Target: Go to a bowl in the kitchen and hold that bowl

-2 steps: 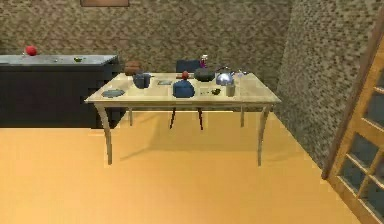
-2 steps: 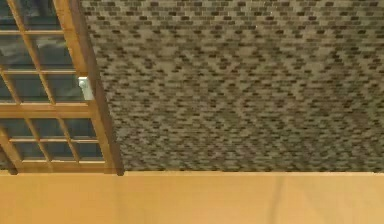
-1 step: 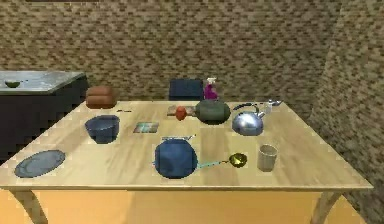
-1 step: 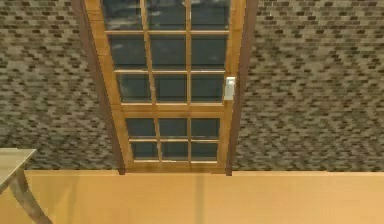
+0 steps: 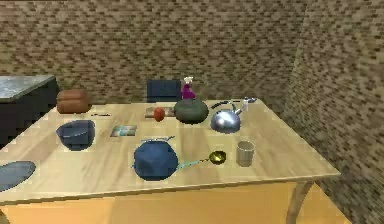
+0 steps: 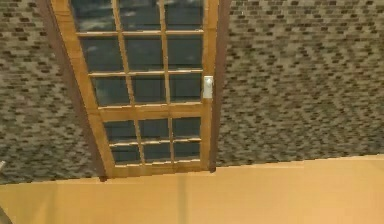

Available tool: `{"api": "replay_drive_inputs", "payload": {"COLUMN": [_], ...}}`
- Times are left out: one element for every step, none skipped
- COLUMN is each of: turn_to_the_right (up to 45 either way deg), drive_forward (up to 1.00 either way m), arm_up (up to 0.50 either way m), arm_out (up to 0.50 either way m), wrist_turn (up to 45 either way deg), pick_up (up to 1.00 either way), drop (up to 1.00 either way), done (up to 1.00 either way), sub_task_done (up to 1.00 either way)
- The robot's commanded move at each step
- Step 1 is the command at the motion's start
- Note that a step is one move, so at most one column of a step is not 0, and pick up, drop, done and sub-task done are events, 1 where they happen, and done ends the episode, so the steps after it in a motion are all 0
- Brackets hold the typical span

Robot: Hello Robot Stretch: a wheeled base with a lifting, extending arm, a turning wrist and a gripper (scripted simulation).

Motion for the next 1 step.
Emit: {"api": "replay_drive_inputs", "payload": {"turn_to_the_right": [0.0], "drive_forward": [0.15], "arm_up": [0.0], "arm_out": [0.0], "wrist_turn": [0.0], "pick_up": [0.0], "drop": [0.0], "done": [0.0], "sub_task_done": [0.0]}}
